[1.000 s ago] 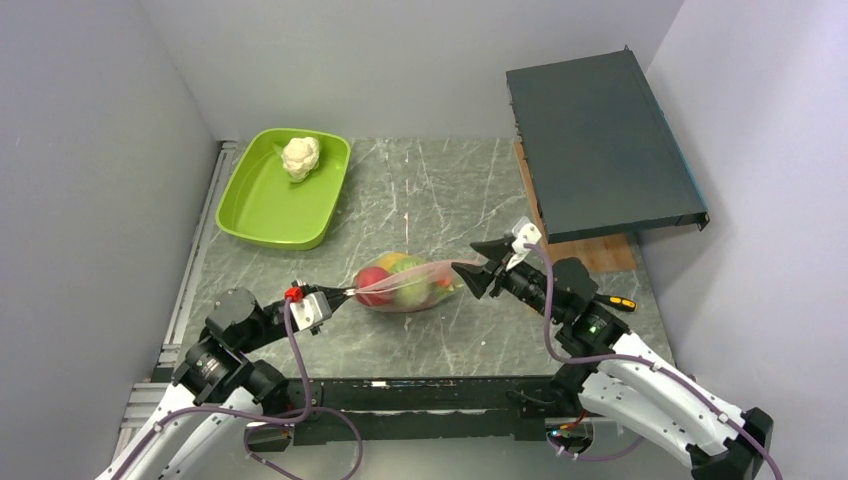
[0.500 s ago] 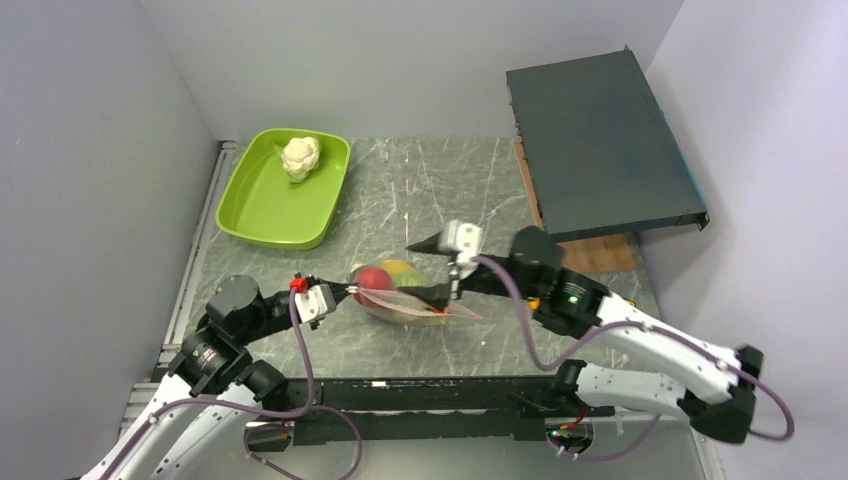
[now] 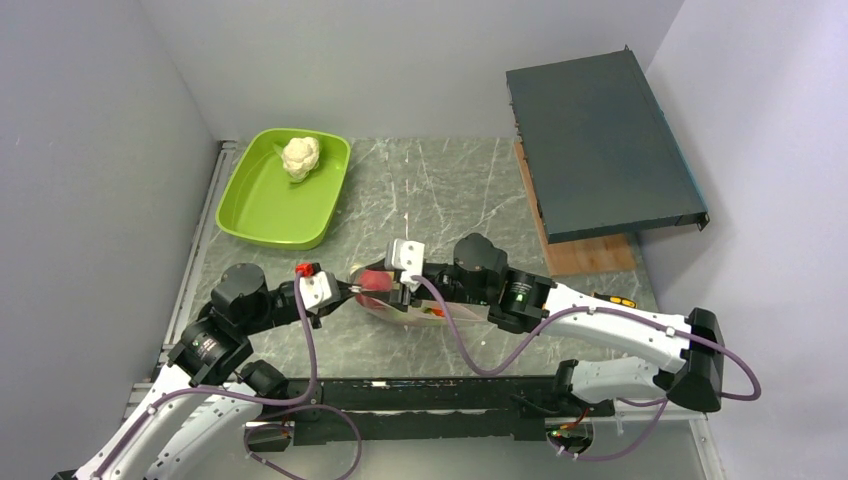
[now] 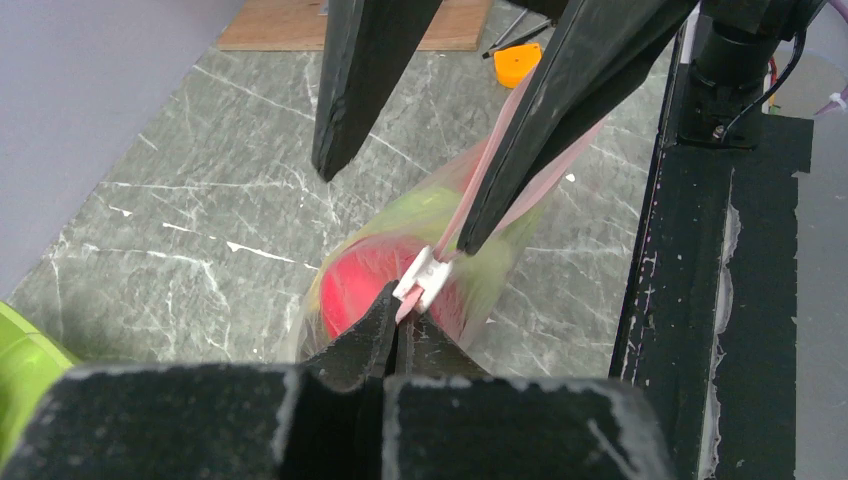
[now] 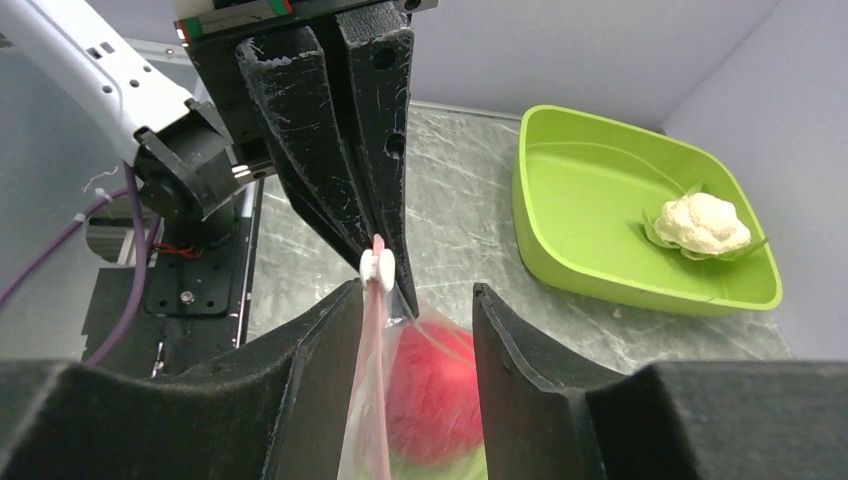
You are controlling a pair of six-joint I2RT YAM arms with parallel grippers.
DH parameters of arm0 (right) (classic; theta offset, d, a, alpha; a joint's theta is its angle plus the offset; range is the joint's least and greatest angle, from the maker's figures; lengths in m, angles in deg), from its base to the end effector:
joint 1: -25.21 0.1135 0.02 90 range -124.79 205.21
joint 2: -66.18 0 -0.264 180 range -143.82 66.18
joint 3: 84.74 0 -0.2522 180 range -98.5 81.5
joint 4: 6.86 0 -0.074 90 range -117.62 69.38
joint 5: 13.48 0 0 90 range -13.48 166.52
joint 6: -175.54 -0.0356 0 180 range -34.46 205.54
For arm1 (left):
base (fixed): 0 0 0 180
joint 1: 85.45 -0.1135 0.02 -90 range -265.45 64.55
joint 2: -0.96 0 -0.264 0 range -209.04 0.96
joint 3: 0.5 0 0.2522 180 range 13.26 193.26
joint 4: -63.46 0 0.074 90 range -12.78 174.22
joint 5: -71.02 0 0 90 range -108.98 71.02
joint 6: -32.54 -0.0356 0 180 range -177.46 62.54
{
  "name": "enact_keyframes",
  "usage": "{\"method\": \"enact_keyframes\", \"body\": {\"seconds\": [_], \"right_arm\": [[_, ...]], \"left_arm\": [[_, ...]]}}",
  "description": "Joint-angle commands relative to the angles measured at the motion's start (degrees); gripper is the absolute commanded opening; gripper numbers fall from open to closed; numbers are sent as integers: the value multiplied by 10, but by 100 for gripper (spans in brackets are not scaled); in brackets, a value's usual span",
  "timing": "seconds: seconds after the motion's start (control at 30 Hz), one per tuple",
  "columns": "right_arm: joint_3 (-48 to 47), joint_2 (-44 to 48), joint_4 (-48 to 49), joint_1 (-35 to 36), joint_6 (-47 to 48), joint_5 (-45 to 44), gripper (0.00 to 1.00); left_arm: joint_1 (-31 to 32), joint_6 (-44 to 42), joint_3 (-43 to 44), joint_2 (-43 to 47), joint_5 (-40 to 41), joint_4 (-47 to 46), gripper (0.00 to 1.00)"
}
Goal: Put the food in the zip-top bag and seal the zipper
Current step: Zip the zipper food storage bag at the center of the board.
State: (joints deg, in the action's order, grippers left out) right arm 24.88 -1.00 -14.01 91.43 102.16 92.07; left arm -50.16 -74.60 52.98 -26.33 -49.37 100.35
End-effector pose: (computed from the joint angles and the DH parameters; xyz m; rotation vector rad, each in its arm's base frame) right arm 0.1031 0.2577 0.3635 -1.2861 1.1305 0.8755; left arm 0.0831 -0.0809 0.3264 1.1197 1.3876 -0.6939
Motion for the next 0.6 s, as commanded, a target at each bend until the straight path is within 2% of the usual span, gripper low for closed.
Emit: {"method": "enact_keyframes", "body": {"seconds": [0.0,0.33,0.5,0.57], "right_arm": [[-34,-17,31,6,17,13,47],[-41,-33,38,18,13,9,45],[-46,-42,32,25,18,-11,34],[-45,-42,34,25,21,-20,27]], "left_arm": [[-1,19,34,-6,-13,-13,0],[-1,32,35,-14,-15,-17,0],[-1,39,32,-11,-18,-26,0],[-1,37,35,-13,-19,-24,0]]}}
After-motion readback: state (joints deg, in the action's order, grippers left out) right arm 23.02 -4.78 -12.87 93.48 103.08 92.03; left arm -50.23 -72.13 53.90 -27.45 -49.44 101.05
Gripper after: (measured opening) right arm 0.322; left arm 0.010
